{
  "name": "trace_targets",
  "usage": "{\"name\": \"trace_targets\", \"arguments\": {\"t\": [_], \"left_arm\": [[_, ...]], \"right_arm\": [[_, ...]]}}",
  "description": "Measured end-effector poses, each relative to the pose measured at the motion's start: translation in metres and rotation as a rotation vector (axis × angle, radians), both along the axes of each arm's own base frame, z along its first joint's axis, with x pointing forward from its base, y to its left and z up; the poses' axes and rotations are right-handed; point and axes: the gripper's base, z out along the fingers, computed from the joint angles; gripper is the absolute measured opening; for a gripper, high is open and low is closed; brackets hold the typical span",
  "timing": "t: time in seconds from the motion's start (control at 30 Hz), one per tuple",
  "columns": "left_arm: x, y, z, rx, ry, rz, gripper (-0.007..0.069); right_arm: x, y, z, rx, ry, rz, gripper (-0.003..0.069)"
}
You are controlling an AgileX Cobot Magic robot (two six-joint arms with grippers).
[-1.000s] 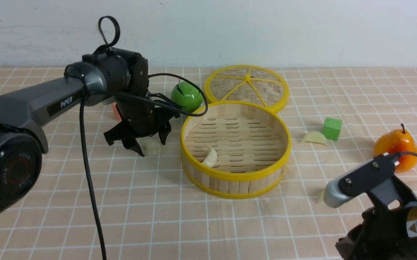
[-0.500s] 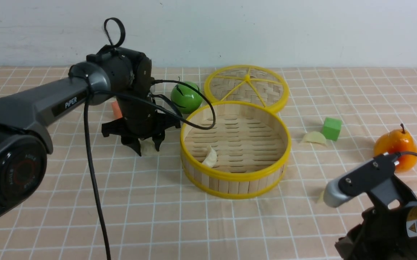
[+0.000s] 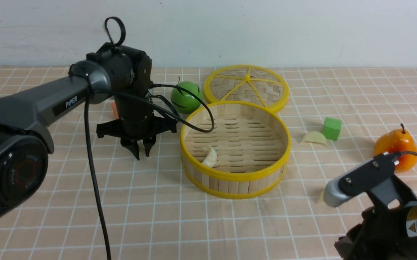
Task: Put the dumplings into the steamer on the table with the brown tablecloth.
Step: 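Reach for and grasp a dumpling on the table with the left gripper, then place the dumpling into the bamboo steamer basket with the left gripper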
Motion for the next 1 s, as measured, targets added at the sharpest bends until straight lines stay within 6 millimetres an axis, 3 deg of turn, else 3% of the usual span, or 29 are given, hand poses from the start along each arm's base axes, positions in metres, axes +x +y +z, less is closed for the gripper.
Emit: {"name": "trace_targets", "arguments": {"t": [0.13, 0.23, 0.4, 0.47, 0.7, 0.83, 0.87, 0.93, 1.0], "left_arm": [[0.002, 0.003, -0.001, 0.034, -0.014, -0.009, 0.0376], [0.004, 0.004, -0.002, 0.050, -0.037, -0.016, 0.0413], [0.007, 0.003, -0.008, 0.047, -0.043, -0.016, 0.0316], [0.007, 0.003, -0.009, 0.045, -0.045, -0.016, 0.0181], [0.005, 0.000, -0.002, 0.050, -0.055, -0.040, 0.0192], [-0.008, -0.028, 0.050, 0.014, -0.205, -0.137, 0.0192], [-0.009, -0.030, 0.053, 0.011, -0.214, -0.144, 0.0192], [-0.024, -0.056, 0.086, -0.033, -0.318, -0.208, 0.0192], [-0.037, -0.079, 0.103, -0.076, -0.373, -0.263, 0.0192]], "right_arm": [[0.000, 0.000, 0.000, 0.000, 0.000, 0.000, 0.0073], [0.000, 0.000, 0.000, 0.000, 0.000, 0.000, 0.0074], [0.000, 0.000, 0.000, 0.000, -0.001, 0.000, 0.0076], [0.000, 0.000, 0.000, 0.000, -0.001, 0.000, 0.0076], [0.000, 0.000, 0.000, -0.001, 0.002, 0.000, 0.0080], [0.000, 0.000, 0.000, -0.001, 0.003, 0.000, 0.0084], [0.000, 0.000, 0.000, -0.001, 0.002, 0.000, 0.0084], [0.000, 0.000, 0.000, 0.001, -0.001, 0.000, 0.0084], [0.000, 0.000, 0.000, 0.001, -0.001, 0.000, 0.0084]]}}
